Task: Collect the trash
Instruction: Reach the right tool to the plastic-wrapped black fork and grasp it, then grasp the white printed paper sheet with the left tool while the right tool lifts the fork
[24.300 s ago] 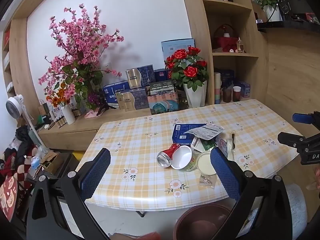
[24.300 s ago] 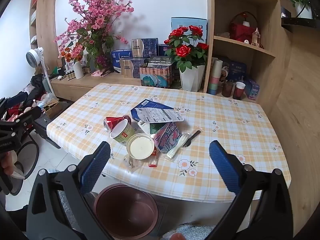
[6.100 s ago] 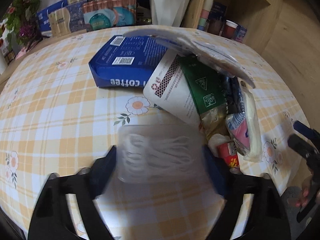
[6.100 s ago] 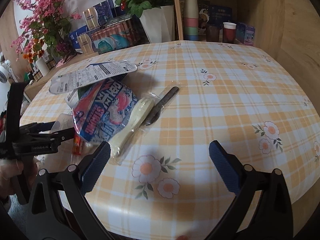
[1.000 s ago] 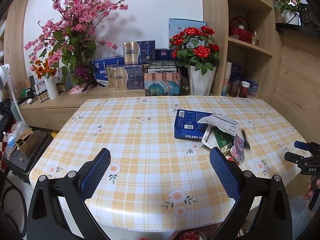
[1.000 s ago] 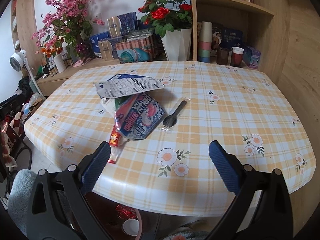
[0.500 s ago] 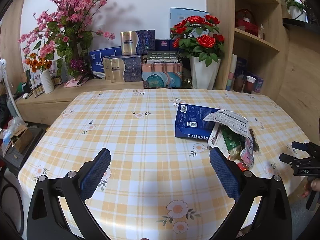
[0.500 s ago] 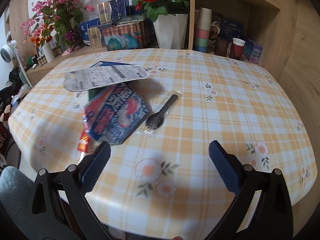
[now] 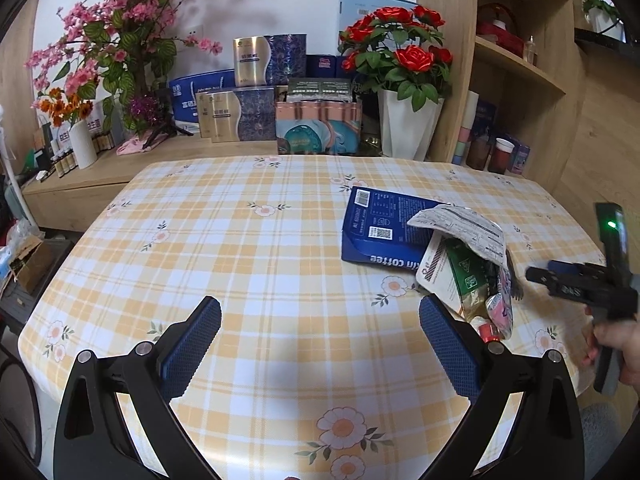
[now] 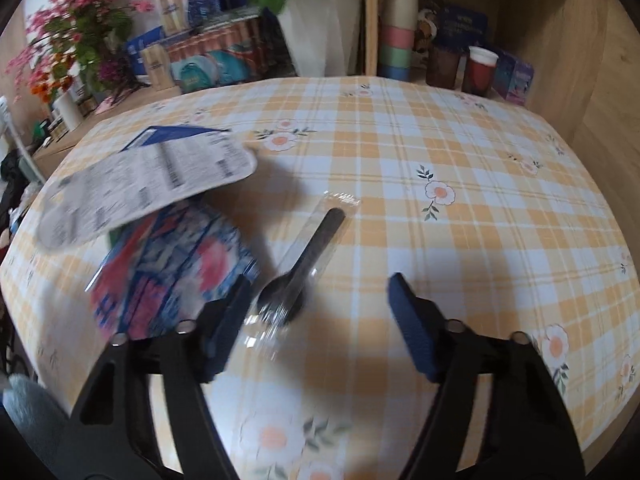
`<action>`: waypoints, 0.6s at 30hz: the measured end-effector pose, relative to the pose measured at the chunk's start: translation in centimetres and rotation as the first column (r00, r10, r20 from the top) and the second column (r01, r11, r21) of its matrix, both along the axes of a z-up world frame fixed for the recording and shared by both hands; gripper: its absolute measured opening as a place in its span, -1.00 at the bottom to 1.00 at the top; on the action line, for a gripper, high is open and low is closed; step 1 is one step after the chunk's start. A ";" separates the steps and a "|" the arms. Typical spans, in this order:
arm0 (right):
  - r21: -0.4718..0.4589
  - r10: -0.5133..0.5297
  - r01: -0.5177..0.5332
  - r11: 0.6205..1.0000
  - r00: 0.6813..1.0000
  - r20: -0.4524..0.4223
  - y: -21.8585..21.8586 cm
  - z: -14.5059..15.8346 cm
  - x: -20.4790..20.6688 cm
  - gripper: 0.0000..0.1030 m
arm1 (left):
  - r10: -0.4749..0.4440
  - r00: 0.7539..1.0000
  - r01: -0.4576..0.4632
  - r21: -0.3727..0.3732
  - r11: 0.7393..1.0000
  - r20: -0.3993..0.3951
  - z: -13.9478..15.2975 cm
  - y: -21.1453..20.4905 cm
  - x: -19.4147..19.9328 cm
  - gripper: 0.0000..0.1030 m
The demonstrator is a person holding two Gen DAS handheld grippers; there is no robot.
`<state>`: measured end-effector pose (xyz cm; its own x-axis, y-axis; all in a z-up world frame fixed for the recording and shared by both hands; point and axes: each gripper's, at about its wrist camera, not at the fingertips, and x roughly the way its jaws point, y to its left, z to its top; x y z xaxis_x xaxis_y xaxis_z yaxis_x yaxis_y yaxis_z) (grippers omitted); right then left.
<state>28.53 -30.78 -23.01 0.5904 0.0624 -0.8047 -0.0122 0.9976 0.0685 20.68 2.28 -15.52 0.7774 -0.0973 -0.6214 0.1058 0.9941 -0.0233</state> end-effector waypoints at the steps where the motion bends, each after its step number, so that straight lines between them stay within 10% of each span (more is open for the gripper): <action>1: -0.003 -0.008 0.008 1.000 1.000 -0.005 -0.1 -0.2 0.5 0.12 | -0.003 1.000 0.003 -0.004 1.000 0.002 0.1 -0.1 0.2 0.88; 18: -0.017 0.062 -0.063 0.998 0.996 -0.060 0.7 -2.2 3.0 -0.70 | -0.101 0.993 0.088 -0.177 0.980 -0.065 0.9 -5.0 3.4 0.53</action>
